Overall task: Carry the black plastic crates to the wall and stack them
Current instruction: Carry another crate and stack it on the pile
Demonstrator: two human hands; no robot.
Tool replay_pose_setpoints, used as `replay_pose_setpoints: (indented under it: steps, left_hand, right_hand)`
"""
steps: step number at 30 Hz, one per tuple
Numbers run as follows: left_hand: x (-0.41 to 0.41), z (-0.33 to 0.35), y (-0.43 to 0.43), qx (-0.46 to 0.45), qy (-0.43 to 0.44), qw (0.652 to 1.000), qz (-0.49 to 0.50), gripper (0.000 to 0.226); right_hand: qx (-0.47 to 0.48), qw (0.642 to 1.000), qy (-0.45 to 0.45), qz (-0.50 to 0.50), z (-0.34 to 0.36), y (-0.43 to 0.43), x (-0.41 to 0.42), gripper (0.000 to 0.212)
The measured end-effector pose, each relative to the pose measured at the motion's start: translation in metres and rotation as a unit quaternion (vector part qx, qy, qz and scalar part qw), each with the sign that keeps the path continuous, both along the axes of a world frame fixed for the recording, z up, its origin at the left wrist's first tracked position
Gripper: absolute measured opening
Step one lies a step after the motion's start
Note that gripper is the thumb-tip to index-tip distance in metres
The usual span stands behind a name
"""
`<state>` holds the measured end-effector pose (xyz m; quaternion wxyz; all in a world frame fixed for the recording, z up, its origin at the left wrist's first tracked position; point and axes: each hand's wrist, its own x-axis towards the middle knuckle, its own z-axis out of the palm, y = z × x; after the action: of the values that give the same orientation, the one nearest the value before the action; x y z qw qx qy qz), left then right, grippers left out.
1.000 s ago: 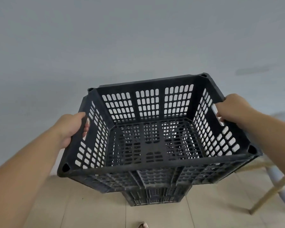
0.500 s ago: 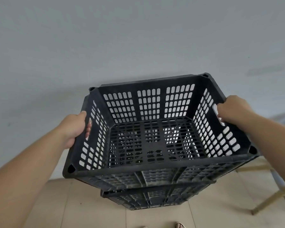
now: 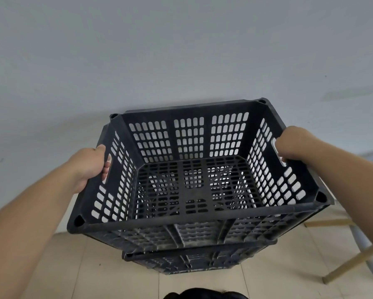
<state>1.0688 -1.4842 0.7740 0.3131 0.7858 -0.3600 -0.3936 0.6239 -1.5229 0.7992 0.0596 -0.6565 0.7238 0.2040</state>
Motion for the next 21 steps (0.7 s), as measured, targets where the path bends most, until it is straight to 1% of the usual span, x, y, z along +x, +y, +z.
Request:
replay_pose_setpoints:
  steps: [2,4,5,8,10,12,13,17,20,21]
  left_hand:
    - [0.001,0.001,0.004,0.002,0.013,1.0,0.001,0.046]
    - [0.004,0.002,0.009,0.004,0.018,1.0,0.001,0.046]
    - [0.005,0.002,0.011,0.003,0.019,1.0,0.0,0.046]
    - [0.006,0.002,0.016,0.0,0.017,1.0,-0.004,0.045]
    - [0.006,0.001,0.018,-0.003,0.013,1.0,-0.001,0.045]
    - [0.005,-0.001,0.017,-0.007,0.006,1.0,0.003,0.045]
    - [0.004,-0.001,0.016,-0.009,-0.002,1.0,0.003,0.046]
    - [0.003,-0.001,0.01,-0.023,-0.043,0.999,0.002,0.048]
    - [0.005,-0.006,0.009,-0.027,-0.058,0.998,-0.001,0.05]
    - [0.005,-0.007,0.01,-0.025,-0.061,0.998,0.0,0.051]
  right_hand:
    - [0.011,0.999,0.024,0.039,0.003,0.002,0.004,0.014]
    - [0.012,0.999,0.015,0.038,0.003,0.007,0.007,0.023]
    - [0.005,1.0,-0.016,0.009,0.002,0.011,0.009,0.025]
    - [0.005,1.0,-0.014,0.014,0.0,0.018,0.008,0.025]
    - [0.001,1.0,-0.008,-0.004,-0.001,0.019,0.007,0.021]
    - [-0.038,0.998,-0.05,-0.025,-0.006,0.015,0.004,0.009]
    - [-0.056,0.994,-0.079,-0.055,-0.008,0.014,0.002,0.009]
    - [-0.122,0.967,-0.194,-0.11,-0.02,0.008,-0.006,0.018]
    - [-0.092,0.981,-0.147,-0.089,-0.018,0.01,-0.003,0.017]
    - [-0.084,0.982,-0.141,-0.095,-0.016,0.01,0.0,0.013]
